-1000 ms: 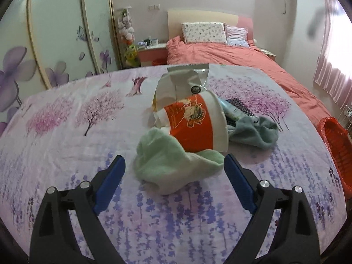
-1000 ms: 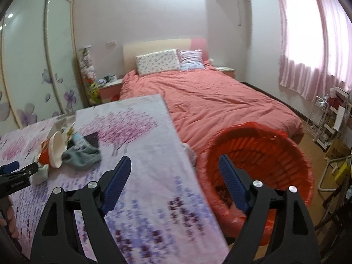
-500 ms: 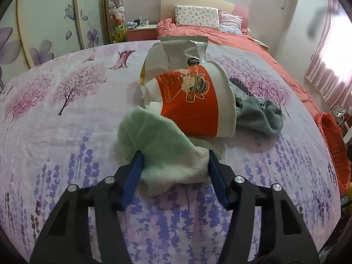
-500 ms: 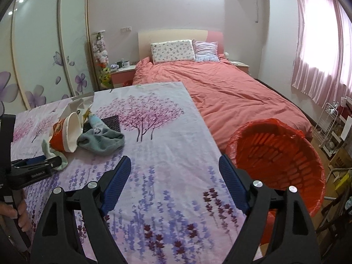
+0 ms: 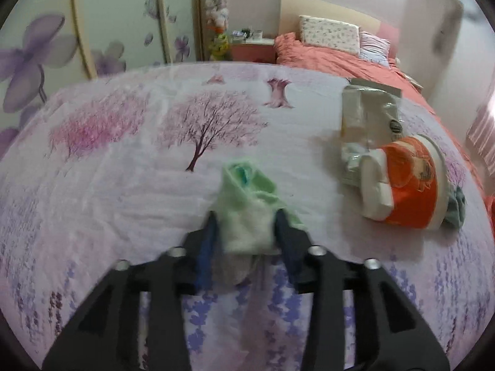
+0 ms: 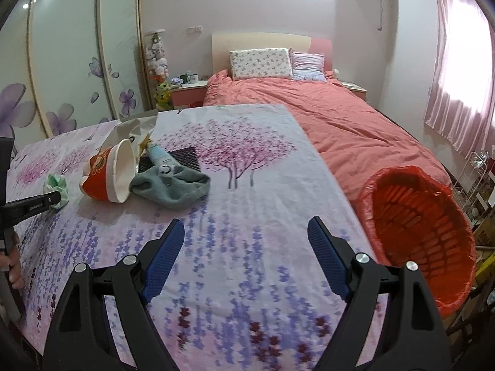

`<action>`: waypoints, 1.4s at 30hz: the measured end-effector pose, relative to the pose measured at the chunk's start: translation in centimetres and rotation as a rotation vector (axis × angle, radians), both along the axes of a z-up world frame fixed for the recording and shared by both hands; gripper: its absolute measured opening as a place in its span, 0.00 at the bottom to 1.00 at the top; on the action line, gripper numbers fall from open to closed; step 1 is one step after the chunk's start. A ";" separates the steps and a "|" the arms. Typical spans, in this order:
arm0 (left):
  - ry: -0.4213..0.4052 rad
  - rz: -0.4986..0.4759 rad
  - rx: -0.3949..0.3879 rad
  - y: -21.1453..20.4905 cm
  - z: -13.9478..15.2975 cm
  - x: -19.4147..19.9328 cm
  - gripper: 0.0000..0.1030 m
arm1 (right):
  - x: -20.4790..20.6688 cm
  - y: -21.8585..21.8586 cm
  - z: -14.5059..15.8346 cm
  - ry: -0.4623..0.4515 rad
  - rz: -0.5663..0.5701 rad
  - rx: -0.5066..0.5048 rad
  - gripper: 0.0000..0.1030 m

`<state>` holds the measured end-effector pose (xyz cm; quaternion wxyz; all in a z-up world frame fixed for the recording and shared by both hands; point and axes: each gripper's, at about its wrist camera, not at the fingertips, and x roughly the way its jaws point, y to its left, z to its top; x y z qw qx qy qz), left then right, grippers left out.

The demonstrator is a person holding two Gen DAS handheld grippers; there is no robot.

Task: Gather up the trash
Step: 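Grasp the green towel with the left tool while the right tool grasps the grey sock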

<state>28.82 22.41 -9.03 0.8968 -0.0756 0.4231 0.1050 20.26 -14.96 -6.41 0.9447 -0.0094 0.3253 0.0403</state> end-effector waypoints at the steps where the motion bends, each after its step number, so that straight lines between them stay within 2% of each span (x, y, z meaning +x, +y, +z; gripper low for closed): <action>1: -0.002 0.000 -0.010 0.2 0.0 -0.1 0.43 | 0.1 0.2 -0.1 0.003 0.004 0.000 0.79; 14: 0.001 -0.009 -0.021 0.3 -0.2 0.1 0.47 | 2.1 3.8 -1.0 0.039 0.035 0.007 0.79; 22: 0.004 -0.009 -0.014 0.3 -0.2 0.1 0.47 | 7.4 5.0 -1.0 0.081 0.001 0.136 0.78; 27: 0.004 -0.010 -0.015 0.3 -0.2 0.1 0.47 | 9.1 6.6 -2.4 0.142 0.011 0.076 0.78; 30: 0.004 -0.009 -0.015 0.3 -0.2 0.1 0.47 | 9.4 6.4 -2.9 0.184 0.018 0.088 0.70; 32: 0.004 -0.009 -0.015 0.3 -0.3 0.1 0.47 | 9.4 6.0 -3.2 0.206 0.011 0.105 0.61; 36: 0.004 -0.009 -0.015 0.3 -0.3 0.1 0.47 | 9.2 5.6 -3.3 0.210 0.003 0.124 0.53; 38: 0.005 -0.009 -0.013 0.3 -0.3 0.1 0.48 | 9.0 5.6 -3.3 0.210 0.006 0.124 0.44; 40: 0.004 -0.009 -0.015 0.4 -0.3 0.1 0.48 | 8.9 5.4 -3.3 0.214 0.022 0.128 0.16; 42: 0.004 -0.009 -0.016 0.4 -0.2 0.1 0.48 | 8.4 5.1 -3.3 0.213 0.029 0.118 0.15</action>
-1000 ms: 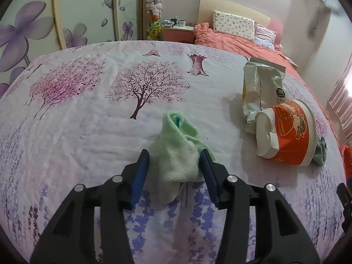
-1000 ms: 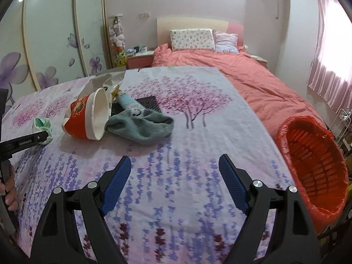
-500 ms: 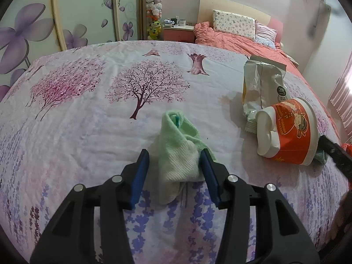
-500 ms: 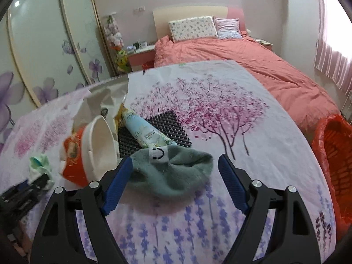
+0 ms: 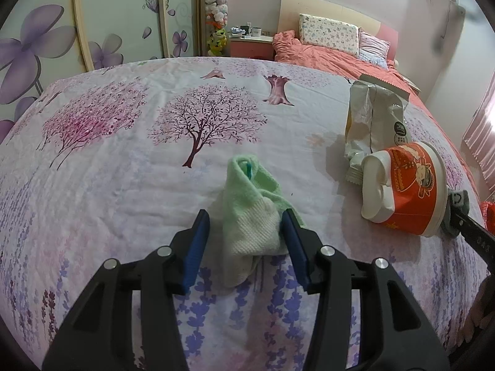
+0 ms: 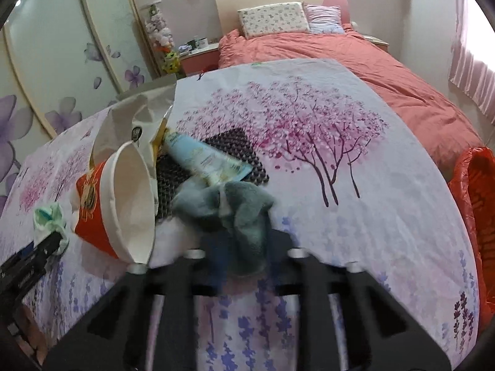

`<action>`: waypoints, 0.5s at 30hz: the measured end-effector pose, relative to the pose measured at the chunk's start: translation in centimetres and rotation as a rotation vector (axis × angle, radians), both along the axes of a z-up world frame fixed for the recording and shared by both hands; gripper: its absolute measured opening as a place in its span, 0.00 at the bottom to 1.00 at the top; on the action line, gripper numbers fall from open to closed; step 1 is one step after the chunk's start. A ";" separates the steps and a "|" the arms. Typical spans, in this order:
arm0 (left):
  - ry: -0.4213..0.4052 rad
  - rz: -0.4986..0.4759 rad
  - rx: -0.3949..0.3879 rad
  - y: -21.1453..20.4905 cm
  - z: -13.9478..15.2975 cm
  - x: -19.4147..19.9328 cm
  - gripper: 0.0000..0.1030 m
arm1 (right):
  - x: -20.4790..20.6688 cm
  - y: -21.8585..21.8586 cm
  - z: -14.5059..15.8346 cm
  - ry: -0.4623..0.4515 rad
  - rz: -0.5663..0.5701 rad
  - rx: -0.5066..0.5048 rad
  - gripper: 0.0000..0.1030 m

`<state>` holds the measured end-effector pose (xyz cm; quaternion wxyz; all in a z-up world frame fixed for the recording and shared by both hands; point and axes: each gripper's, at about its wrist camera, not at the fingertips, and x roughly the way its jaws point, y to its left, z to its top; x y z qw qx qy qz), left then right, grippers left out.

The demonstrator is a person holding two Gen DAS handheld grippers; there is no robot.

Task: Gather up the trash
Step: 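Grasp the green towel with the left tool while the right tool grasps the grey sock, then carry the towel and sock over the red basket and open both tools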

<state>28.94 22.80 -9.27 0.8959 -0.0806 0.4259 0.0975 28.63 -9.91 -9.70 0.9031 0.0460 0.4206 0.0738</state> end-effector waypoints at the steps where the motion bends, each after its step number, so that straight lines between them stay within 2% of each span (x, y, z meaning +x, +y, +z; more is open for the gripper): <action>1: 0.000 0.000 0.001 0.0 0.0 0.0 0.48 | -0.3 -0.5 0.1 -0.002 -0.008 -0.006 0.14; 8: 0.000 0.000 0.000 0.0 0.0 0.0 0.48 | -1.7 -5.8 0.4 -0.021 -0.168 -0.104 0.14; 11: 0.000 0.000 0.000 0.0 0.0 0.0 0.48 | -1.6 -8.0 0.0 0.005 -0.215 -0.041 0.14; 13: 0.000 0.000 0.001 0.0 0.0 0.0 0.48 | -1.7 -8.0 0.0 0.005 -0.223 -0.043 0.14; 15: 0.000 0.000 0.001 0.1 0.0 0.0 0.48 | -1.7 -7.1 0.1 0.003 -0.224 -0.096 0.14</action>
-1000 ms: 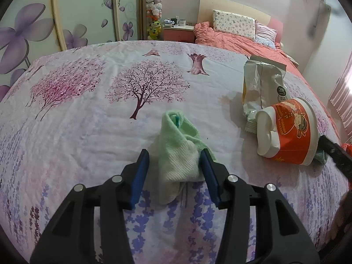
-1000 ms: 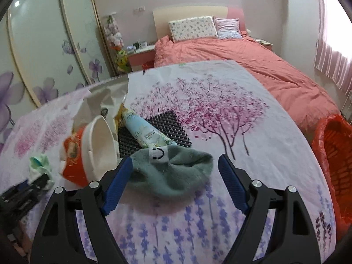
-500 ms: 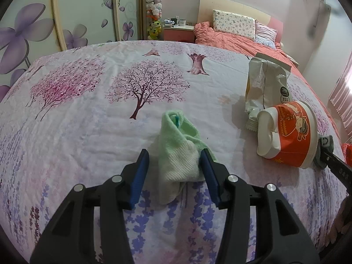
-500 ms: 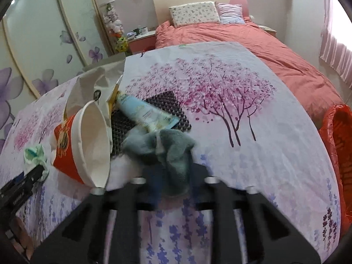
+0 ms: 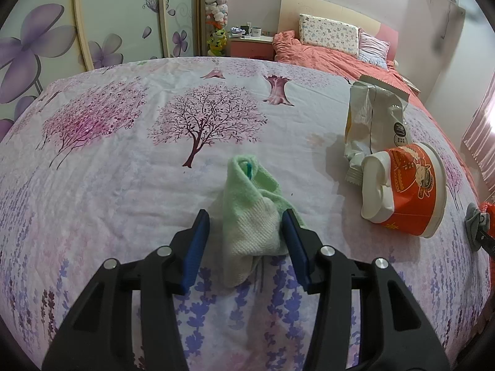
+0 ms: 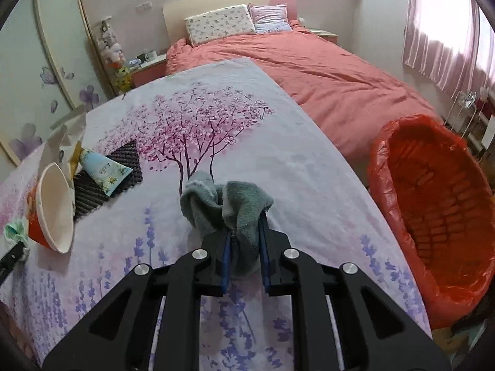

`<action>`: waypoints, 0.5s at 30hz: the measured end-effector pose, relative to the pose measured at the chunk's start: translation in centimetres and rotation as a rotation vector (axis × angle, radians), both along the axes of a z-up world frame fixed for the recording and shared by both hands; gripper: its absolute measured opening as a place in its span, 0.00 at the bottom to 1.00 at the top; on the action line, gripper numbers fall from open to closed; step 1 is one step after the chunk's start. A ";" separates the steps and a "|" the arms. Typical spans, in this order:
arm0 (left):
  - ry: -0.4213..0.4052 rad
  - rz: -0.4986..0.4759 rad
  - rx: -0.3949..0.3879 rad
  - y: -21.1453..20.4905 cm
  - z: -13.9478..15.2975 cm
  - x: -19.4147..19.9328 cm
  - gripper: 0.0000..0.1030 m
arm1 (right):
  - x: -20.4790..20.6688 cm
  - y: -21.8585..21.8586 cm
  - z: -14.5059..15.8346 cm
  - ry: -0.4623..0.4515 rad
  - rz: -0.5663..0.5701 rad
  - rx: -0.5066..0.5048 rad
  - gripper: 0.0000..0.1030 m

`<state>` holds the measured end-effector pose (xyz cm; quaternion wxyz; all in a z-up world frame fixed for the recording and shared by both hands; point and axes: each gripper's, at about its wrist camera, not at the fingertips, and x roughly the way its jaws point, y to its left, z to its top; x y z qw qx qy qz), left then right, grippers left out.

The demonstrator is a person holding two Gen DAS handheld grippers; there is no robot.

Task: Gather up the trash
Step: 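Carry the towel and sock over the red basket and open both tools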

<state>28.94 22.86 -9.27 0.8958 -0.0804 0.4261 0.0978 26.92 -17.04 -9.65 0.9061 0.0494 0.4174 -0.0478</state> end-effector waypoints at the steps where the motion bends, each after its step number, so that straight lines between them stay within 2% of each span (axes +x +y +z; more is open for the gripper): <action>1: 0.000 0.000 0.000 0.0 0.0 0.0 0.48 | 0.0 0.5 0.0 0.002 -0.001 -0.031 0.14; 4: -0.001 0.000 -0.003 0.0 0.0 0.0 0.48 | 0.2 0.7 0.0 0.005 -0.001 -0.057 0.15; 15: -0.001 -0.001 0.001 0.1 0.0 0.0 0.47 | 0.2 -0.5 0.0 0.002 0.000 0.016 0.15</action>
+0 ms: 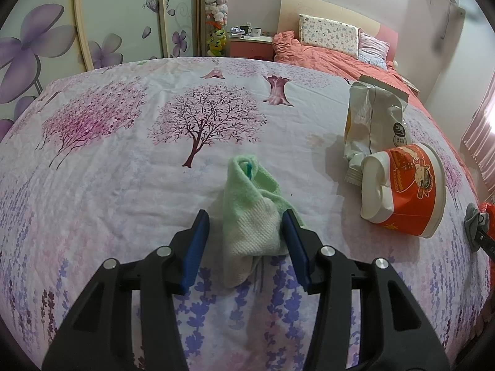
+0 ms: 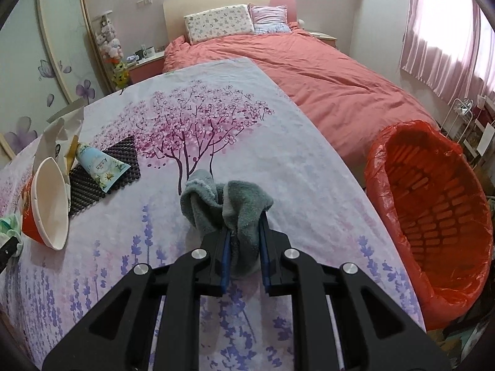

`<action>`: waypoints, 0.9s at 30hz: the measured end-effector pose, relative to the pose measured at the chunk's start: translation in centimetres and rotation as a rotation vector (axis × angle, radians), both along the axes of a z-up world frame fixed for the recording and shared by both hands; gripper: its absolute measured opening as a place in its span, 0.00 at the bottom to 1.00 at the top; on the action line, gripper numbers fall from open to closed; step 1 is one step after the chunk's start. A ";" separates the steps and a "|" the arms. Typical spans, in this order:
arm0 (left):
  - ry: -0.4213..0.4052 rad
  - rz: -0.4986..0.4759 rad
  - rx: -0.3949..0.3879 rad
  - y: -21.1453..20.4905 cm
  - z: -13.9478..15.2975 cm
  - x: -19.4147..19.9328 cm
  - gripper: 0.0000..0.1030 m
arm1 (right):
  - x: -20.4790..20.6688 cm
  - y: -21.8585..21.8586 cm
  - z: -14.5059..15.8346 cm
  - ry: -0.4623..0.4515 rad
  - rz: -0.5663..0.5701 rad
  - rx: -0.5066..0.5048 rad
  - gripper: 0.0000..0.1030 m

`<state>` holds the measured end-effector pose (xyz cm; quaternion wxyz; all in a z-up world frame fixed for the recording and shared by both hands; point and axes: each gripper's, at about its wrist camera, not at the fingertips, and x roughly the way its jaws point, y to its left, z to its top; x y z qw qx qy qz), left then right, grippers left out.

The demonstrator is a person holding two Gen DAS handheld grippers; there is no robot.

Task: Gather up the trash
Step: 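Carry the towel and sock over the red basket and open both tools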

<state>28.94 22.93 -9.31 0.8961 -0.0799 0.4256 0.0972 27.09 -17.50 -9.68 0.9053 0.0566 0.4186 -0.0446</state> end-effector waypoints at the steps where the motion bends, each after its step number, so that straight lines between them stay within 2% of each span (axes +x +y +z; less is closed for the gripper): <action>1: -0.002 -0.001 -0.002 0.0 0.0 0.0 0.45 | 0.1 0.1 0.1 0.000 0.001 0.005 0.15; 2: -0.007 -0.010 -0.008 -0.1 0.1 -0.1 0.41 | 0.1 -0.1 0.0 -0.003 0.006 0.021 0.15; 3: -0.012 -0.024 -0.018 -0.2 0.1 -0.1 0.30 | 0.0 -0.2 0.0 -0.007 0.012 0.040 0.14; 4: -0.015 -0.039 -0.027 -0.4 0.1 -0.1 0.26 | 0.0 -0.4 0.0 -0.013 0.024 0.066 0.12; 9: -0.026 -0.062 -0.029 -0.9 0.6 -0.2 0.16 | -1.4 -1.5 0.7 -0.044 0.037 0.118 0.11; 19: -0.127 -0.145 -0.051 -3.8 4.9 -2.6 0.15 | -4.6 -4.6 4.1 -0.168 0.021 0.183 0.10; 27: -0.217 -0.318 -0.053 -12.1 9.7 -5.3 0.15 | -8.6 -8.0 6.9 -0.298 -0.019 0.198 0.10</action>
